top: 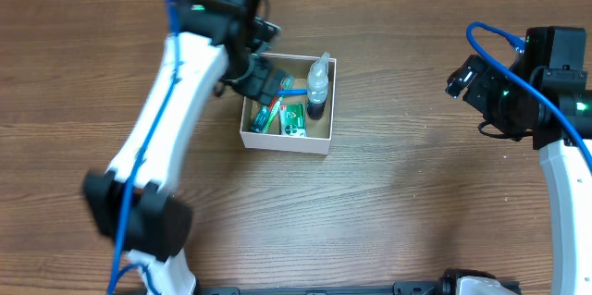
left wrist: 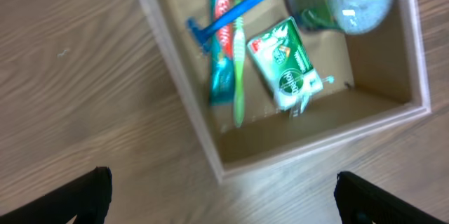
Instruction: Pack container
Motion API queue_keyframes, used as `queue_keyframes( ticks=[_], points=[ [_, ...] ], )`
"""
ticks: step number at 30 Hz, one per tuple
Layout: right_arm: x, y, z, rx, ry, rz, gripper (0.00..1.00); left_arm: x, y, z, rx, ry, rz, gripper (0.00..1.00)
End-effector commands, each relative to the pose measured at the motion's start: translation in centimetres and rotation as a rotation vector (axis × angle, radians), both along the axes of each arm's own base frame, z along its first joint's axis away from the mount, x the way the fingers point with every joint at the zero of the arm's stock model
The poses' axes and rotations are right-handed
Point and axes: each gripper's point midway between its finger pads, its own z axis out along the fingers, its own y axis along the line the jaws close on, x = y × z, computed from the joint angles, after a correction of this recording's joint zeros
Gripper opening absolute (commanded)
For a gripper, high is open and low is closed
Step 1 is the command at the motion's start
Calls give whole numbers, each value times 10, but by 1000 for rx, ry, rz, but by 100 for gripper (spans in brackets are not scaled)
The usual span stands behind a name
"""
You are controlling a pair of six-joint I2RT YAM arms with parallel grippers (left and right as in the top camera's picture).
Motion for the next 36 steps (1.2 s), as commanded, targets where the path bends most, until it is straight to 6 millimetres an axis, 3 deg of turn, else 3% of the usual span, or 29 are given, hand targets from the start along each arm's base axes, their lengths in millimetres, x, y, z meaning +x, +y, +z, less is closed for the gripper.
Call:
queue_keyframes(
  ticks=[1,5,8,10,15,19,23,28,32,36],
  points=[
    [1,0,4,2,-14,-4,100,-45,16,87,-64,-180,56,100],
    [1,0,4,2,-14,-4,100,-93,35,130,-91,-272,97,100],
    [1,0,4,2,-14,-4,100,-146,47,160,-185,-333,189,100],
    [1,0,4,2,-14,-4,100,-169,50,176,-236,-391,184,100],
    [1,0,4,2,-14,-4,100,-216,68,204,-255,-568,123,100],
    [1,0,4,2,-14,-4,100,-241,78,208,-235,-645,80,100],
    [1,0,4,2,-14,-4,100,-243,84,182,-199,-613,96,100],
    [1,0,4,2,-14,-4,100,-195,90,146,-138,-722,143,100],
    [1,0,4,2,-14,-4,100,-155,97,81,-177,-805,222,100],
    [1,0,4,2,-14,-4,100,-142,93,14,-226,-845,216,100]
  ],
)
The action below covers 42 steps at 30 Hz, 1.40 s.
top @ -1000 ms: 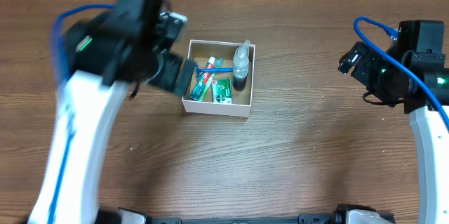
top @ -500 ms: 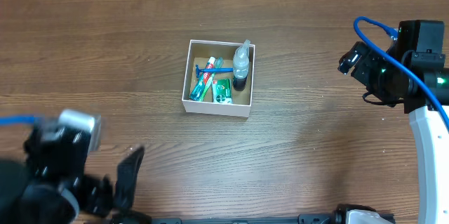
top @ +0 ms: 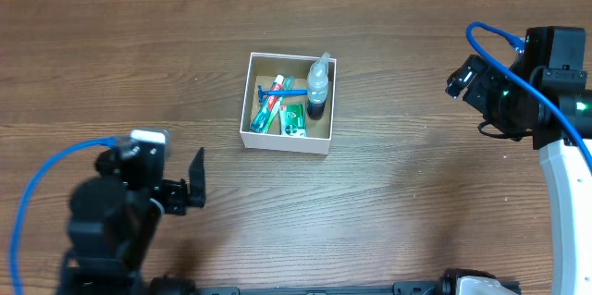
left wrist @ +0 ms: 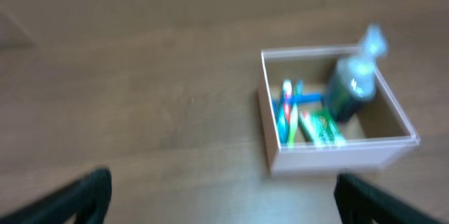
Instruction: Pack container
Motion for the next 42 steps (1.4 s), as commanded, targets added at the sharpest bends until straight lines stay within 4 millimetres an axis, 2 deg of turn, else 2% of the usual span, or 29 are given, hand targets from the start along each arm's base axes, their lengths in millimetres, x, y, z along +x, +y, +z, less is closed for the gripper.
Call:
queue_keyframes(
  ticks=[1,2,3,7,13,16,42],
  points=[
    [1,0,4,2,-14,-4,100,-3,-9,-66,-26,-5,-58,100],
    [1,0,4,2,-14,-4,100,-4,-8,-88,-28,-15,-58,100],
    [1,0,4,2,-14,-4,100,-5,-8,-102,-28,-21,-58,100],
    [1,0,4,2,-14,-4,100,-11,-5,-137,-29,-42,-46,100],
    [1,0,4,2,-14,-4,100,-14,9,-149,-29,-110,17,100],
    [1,0,4,2,-14,-4,100,-13,12,-164,-28,-81,33,100],
    [-2,-2,7,-12,-25,-6,100,-13,13,-164,-26,-84,36,100]
  ],
)
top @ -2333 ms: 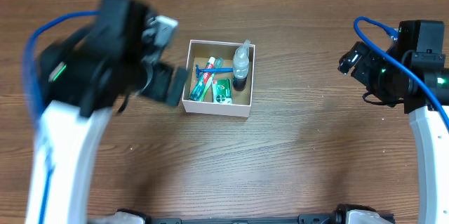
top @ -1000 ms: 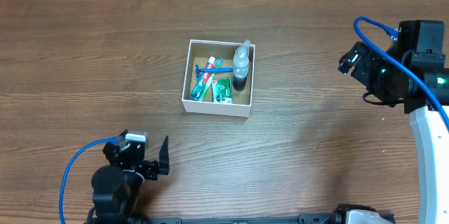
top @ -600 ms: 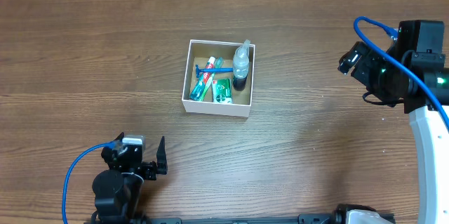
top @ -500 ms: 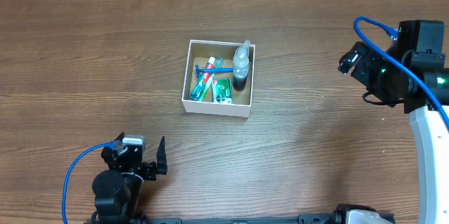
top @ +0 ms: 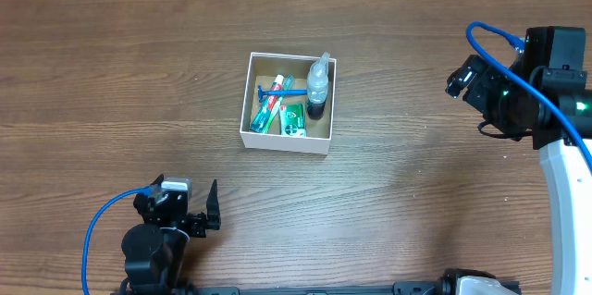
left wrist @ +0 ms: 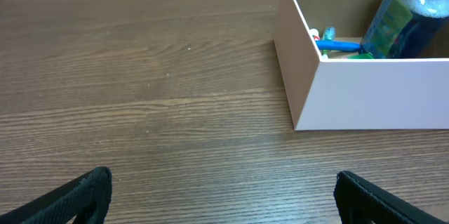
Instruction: Pack container
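The white open box [top: 326, 141] stands mid-table. Inside lie a toothpaste tube [top: 269, 107], a blue razor [top: 275, 91] and a green packet [top: 294, 120], with a clear bottle [top: 318, 80] upright at the box's right side. My left gripper [top: 199, 219] is open and empty, low over the wood near the front edge, well short of the box. The left wrist view shows the box wall [left wrist: 379, 97], the bottle [left wrist: 403, 20] and the razor [left wrist: 340, 43] beyond my left gripper [left wrist: 224, 199]. My right gripper [top: 462, 82] hangs at the far right, its jaws unclear.
Brown wooden table [top: 416, 193] all round the box. The left arm is folded at the front left edge with its blue cable [top: 102, 230]. The right arm [top: 555, 119] stands at the right edge.
My left arm has drawn further back toward the front edge and sits lower; its camera now sees the box from the side. The gripper stays open. Box, contents and right arm are unchanged.
First my left gripper was open right over the box's left side, with the items lying inside. Then it was away at the front left of the table, still open and empty. Now it rests folded low at the front edge. The right arm never moved.
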Motion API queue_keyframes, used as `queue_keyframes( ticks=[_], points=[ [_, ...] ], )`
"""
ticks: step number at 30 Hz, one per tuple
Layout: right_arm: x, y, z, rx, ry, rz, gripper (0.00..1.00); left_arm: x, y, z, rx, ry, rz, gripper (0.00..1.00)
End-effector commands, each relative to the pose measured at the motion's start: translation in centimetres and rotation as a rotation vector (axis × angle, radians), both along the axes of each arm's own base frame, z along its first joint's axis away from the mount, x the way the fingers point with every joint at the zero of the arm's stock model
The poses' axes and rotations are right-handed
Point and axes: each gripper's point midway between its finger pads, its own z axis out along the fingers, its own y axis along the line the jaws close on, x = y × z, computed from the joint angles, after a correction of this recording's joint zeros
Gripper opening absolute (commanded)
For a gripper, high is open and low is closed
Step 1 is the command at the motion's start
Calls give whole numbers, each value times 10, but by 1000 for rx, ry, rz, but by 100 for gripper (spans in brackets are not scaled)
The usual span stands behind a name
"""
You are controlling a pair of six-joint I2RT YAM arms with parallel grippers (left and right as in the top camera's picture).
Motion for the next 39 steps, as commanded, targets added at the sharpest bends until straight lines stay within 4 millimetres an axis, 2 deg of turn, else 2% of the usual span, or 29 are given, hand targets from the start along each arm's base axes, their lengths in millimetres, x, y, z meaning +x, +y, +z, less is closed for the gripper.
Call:
queue_keyframes(
  ticks=[1,3,6,8,12,16,18,21,32,39],
  points=[
    [-2,-10,11,-53,-48,-27,100,0,0,0,4,-10,-6,100],
    [-12,-24,24,-135,-117,-81,100,0,0,0,4,-10,-6,100],
    [-24,-24,37,-159,-264,-78,100,0,0,0,4,-10,-6,100],
    [-36,-22,37,-168,-378,-76,100,0,0,0,4,-10,-6,100],
    [-67,-12,5,-168,-475,-56,100,0,0,0,4,-10,-6,100],
    [-100,6,-53,-150,-500,9,100,0,0,0,4,-10,-6,100],
    [-108,12,-73,-136,-511,35,100,0,0,0,4,-10,-6,100],
    [-114,16,-100,-123,-532,50,100,0,0,0,4,-10,-6,100],
    [-107,9,-150,-150,-520,22,100,0,0,0,4,-10,-6,100],
    [-105,7,-150,-180,-532,29,100,0,0,0,4,-10,-6,100]
  ],
)
